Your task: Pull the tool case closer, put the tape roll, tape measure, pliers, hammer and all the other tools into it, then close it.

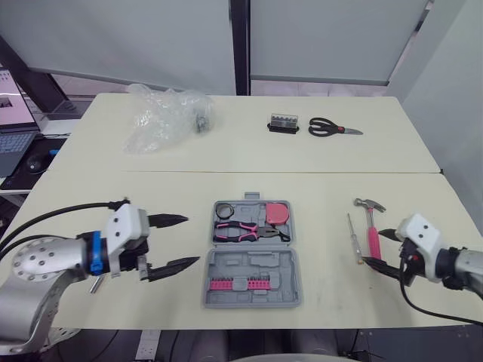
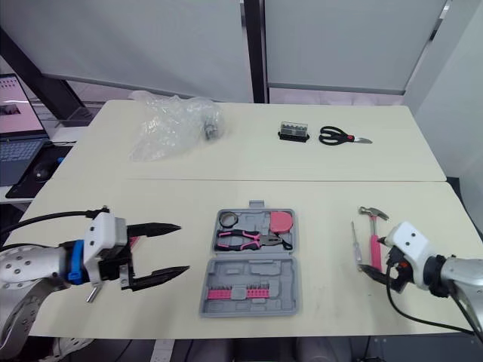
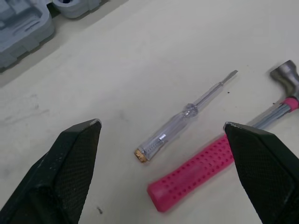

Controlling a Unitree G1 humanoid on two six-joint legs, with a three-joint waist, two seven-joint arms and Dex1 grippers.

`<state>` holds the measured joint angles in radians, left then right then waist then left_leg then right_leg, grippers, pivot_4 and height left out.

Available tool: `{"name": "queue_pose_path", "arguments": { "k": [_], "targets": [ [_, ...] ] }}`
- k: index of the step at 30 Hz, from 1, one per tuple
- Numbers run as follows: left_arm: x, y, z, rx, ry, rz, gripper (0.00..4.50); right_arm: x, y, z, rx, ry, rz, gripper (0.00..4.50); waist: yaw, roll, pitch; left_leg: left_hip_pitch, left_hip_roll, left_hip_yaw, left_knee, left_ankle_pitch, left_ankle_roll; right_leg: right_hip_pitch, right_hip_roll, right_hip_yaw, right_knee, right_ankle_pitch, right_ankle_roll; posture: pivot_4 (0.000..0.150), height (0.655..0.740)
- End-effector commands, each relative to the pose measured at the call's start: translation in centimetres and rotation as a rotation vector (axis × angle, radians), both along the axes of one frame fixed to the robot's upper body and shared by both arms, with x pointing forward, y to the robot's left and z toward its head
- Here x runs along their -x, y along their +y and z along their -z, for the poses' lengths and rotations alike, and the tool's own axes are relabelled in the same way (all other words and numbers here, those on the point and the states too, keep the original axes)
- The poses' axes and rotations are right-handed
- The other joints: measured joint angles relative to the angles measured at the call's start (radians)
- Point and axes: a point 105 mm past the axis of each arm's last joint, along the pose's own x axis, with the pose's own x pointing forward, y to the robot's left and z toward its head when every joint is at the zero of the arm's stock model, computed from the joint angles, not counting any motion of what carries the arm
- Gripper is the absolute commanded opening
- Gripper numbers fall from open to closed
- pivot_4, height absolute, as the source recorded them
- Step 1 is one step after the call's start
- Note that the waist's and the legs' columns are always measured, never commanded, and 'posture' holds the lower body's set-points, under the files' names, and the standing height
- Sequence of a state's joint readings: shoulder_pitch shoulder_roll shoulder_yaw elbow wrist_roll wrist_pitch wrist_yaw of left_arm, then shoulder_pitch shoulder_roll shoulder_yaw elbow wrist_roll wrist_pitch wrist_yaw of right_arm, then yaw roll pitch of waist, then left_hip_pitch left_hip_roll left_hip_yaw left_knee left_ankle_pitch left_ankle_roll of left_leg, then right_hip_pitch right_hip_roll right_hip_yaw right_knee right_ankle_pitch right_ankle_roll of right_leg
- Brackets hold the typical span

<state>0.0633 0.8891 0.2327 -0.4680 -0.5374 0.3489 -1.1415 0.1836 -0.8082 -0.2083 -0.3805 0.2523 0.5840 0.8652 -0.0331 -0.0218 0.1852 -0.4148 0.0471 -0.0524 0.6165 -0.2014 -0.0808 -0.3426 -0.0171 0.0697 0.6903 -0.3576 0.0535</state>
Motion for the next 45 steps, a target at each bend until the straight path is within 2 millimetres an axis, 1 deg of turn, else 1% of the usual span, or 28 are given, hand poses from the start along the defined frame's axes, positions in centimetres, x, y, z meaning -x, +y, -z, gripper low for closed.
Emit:
{"name": "queue_pose_path", "arguments": {
  "k": [1, 3, 7, 9, 11, 17, 23, 25, 26, 30, 34, 36, 42, 45],
  "targets": [
    [0.4, -2.1, -1.0, 0.002, -0.027, 0.113, 4.5, -0.6, 1.4, 0.1, -0.019, -0.038, 0.062, 4.47, 0.0, 0.0, 0.0, 0.0, 0.0, 0.0, 0.0, 0.0, 0.0, 0.0, 0.0, 0.0, 0.0, 0.0, 0.0, 0.15, 0.74],
    [0.5, -2.7, -0.8, -0.011, -0.023, 0.155, 4.5, -1.1, 2.1, 0.9, -0.052, -0.036, 0.108, 4.47, -0.002, 0.0, 0.0, 0.0, 0.0, 0.0, 0.0, 0.0, 0.0, 0.0, 0.0, 0.001, 0.0, 0.0, 0.0, 0.15, 0.74],
    [0.5, -3.0, -0.5, -0.025, -0.019, 0.192, 4.5, -2.8, 2.3, 1.8, -0.053, -0.074, 0.21, 4.47, -0.001, 0.0, 0.0, 0.0, 0.0, 0.001, 0.0, 0.0, 0.0, 0.0, 0.0, 0.001, 0.0, 0.0, 0.0, 0.15, 0.74],
    [0.5, -3.1, -0.5, -0.031, -0.023, 0.201, 4.5, -3.2, 2.5, 2.0, -0.057, -0.085, 0.232, 4.47, 0.0, 0.0, 0.0, 0.0, 0.0, 0.0, 0.0, 0.0, 0.0, -0.001, 0.0, 0.0, 0.0, 0.0, 0.0, 0.15, 0.74],
    [0.4, -3.1, -0.4, -0.035, -0.027, 0.208, 4.5, -3.4, 2.6, 2.4, -0.052, -0.087, 0.245, 4.47, 0.001, 0.0, 0.0, 0.0, 0.0, 0.0, 0.0, 0.0, 0.0, -0.001, 0.0, 0.0, 0.0, 0.0, 0.0, 0.15, 0.74],
    [0.5, -3.4, -0.3, -0.031, -0.045, 0.225, 4.5, -4.1, 1.9, 3.7, -0.048, -0.069, 0.347, 4.47, 0.001, 0.0, 0.0, 0.0, 0.0, 0.0, 0.0, 0.0, 0.0, -0.001, 0.0, 0.0, 0.001, 0.0, 0.0, 0.15, 0.74],
    [0.5, -3.6, -0.3, -0.03, -0.056, 0.23, 4.5, -3.8, 1.4, 4.7, -0.052, -0.028, 0.421, 4.47, 0.001, 0.0, 0.0, 0.0, 0.0, 0.0, 0.0, 0.0, 0.0, -0.001, 0.0, 0.0, 0.001, 0.0, 0.0, 0.15, 0.74],
    [0.4, -3.7, -0.3, -0.03, -0.06, 0.231, 4.5, -3.7, 1.3, 5.0, -0.057, -0.017, 0.445, 4.09, 0.001, 0.0, 0.0, 0.0, 0.0, 0.0, 0.0, 0.0, 0.0, -0.001, 0.0, 0.0, 0.001, 0.0, 0.0, 0.15, 0.74],
    [0.4, -3.8, -0.3, -0.03, -0.062, 0.232, 4.5, -3.6, 1.3, 5.2, -0.062, -0.01, 0.459, 3.97, 0.0, 0.0, 0.0, 0.0, 0.0, 0.0, 0.0, 0.0, 0.0, -0.001, 0.0, 0.0, 0.001, 0.0, 0.0, 0.15, 0.74],
    [0.4, -3.9, -0.4, -0.03, -0.066, 0.232, 4.5, -3.2, 1.1, 5.6, -0.078, 0.021, 0.505, 2.62, 0.001, 0.0, 0.0, 0.0, 0.0, 0.0, 0.0, 0.0, 0.0, 0.0, 0.0, 0.0, 0.002, 0.0, 0.0, 0.15, 0.74],
    [0.4, -4.0, -0.4, -0.024, -0.063, 0.225, 4.5, -3.1, 1.5, 5.6, -0.084, 0.03, 0.504, 1.76, 0.001, 0.0, -0.001, 0.0, 0.0, 0.0, 0.0, 0.0, 0.0, 0.0, 0.0, 0.0, 0.002, 0.0, 0.0, 0.15, 0.74],
    [0.5, -4.1, -0.4, -0.022, -0.062, 0.224, 4.5, -3.2, 2.0, 5.3, -0.099, 0.027, 0.493, 1.39, 0.001, 0.0, -0.001, 0.0, 0.0, 0.0, 0.0, 0.0, 0.0, 0.0, 0.0, 0.0, 0.002, 0.0, 0.0, 0.15, 0.74],
    [0.4, -3.9, -0.2, -0.024, -0.07, 0.195, 4.5, -3.8, 6.0, 3.8, -0.263, 0.035, 0.487, 0.33, -0.008, 0.0, -0.001, 0.0, 0.001, -0.001, 0.0, 0.0, 0.0, -0.001, 0.001, 0.0, 0.003, 0.0, 0.0, 0.15, 0.74],
    [0.3, -3.9, -0.3, -0.024, -0.077, 0.185, 4.5, -4.0, 7.4, 3.3, -0.312, 0.039, 0.504, 0.29, -0.009, 0.0, -0.001, 0.0, 0.001, -0.001, 0.0, 0.0, 0.0, -0.003, 0.002, 0.001, 0.005, 0.0, 0.0, 0.15, 0.74]
  ]
}}
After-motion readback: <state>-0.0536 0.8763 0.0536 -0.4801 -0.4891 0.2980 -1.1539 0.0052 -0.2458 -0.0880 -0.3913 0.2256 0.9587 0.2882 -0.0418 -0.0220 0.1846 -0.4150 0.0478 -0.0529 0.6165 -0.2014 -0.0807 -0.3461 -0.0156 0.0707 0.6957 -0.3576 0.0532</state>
